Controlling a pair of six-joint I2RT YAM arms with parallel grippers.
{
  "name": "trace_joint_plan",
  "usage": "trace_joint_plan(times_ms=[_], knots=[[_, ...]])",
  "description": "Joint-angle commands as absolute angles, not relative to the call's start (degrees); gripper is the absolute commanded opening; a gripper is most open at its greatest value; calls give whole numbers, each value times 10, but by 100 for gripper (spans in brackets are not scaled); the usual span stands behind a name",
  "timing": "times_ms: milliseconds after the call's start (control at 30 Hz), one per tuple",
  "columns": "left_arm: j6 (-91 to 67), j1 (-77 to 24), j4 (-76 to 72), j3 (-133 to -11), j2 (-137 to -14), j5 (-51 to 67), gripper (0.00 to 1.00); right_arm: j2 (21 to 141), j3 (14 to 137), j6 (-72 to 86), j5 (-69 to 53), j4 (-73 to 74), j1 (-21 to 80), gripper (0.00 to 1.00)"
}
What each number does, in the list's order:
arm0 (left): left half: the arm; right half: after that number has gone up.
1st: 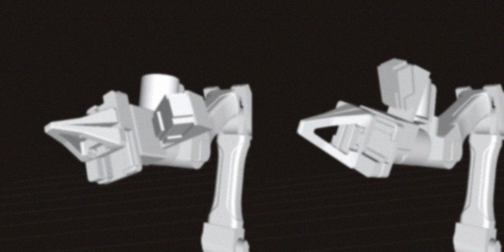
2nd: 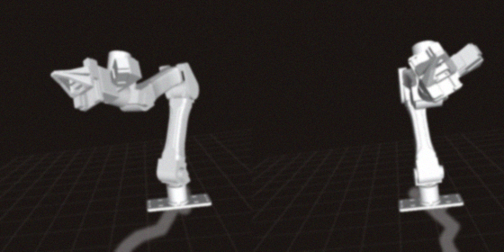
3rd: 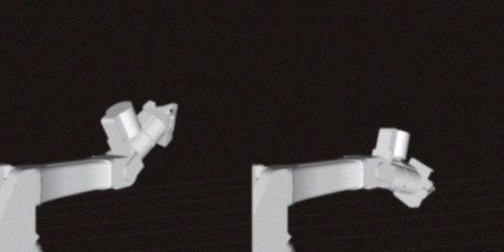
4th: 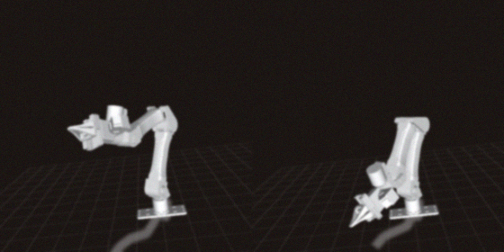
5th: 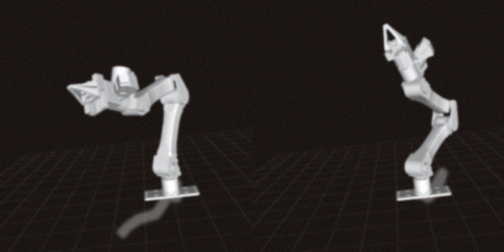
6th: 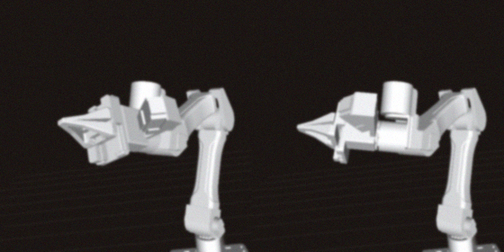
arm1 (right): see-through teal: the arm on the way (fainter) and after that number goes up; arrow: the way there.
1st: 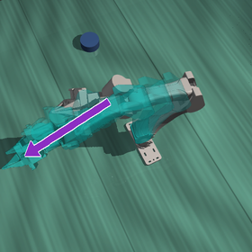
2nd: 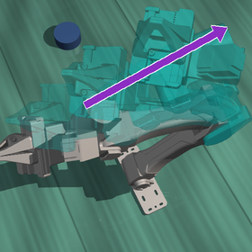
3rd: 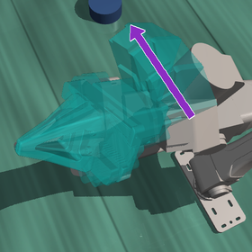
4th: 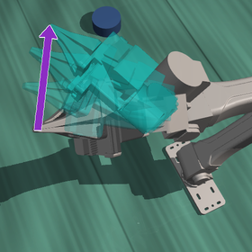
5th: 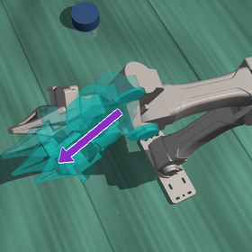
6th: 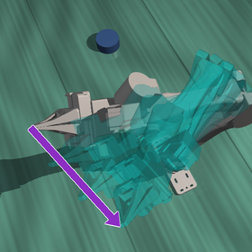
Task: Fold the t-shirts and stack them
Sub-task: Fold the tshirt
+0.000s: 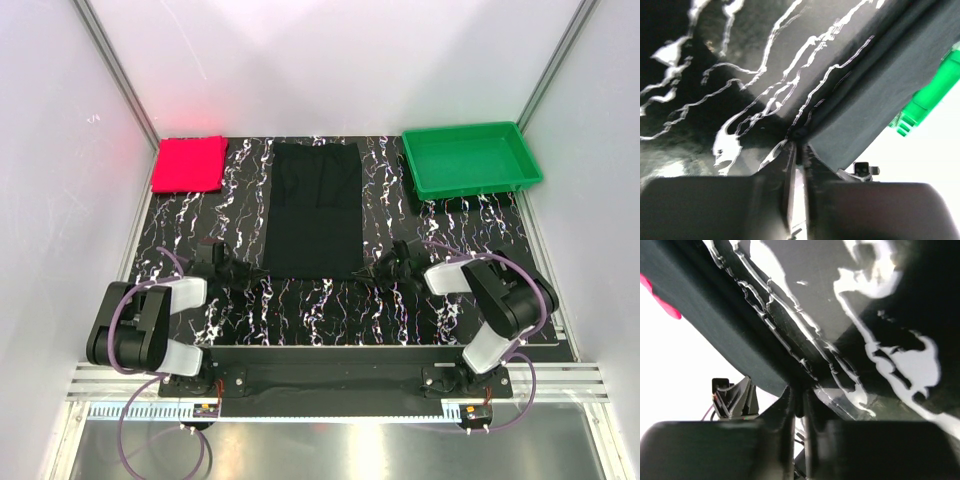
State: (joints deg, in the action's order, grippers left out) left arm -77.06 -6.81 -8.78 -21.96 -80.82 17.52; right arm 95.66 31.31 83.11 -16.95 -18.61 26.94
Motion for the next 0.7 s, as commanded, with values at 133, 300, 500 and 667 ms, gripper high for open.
trace_joint_plan(times_ms=[133, 300, 500, 667], knots=[[-708, -61, -21, -213, -820, 142, 0, 973, 317, 798, -163, -142, 275, 0], [-688, -61, 25, -191, -722, 135, 0, 936, 294, 771, -188, -136, 275, 0], [-693, -62, 72, -130, -582, 148, 0, 882, 293, 735, -227, -107, 283, 0], [-685, -66, 118, -108, -498, 184, 0, 768, 266, 714, -224, -33, 296, 0]])
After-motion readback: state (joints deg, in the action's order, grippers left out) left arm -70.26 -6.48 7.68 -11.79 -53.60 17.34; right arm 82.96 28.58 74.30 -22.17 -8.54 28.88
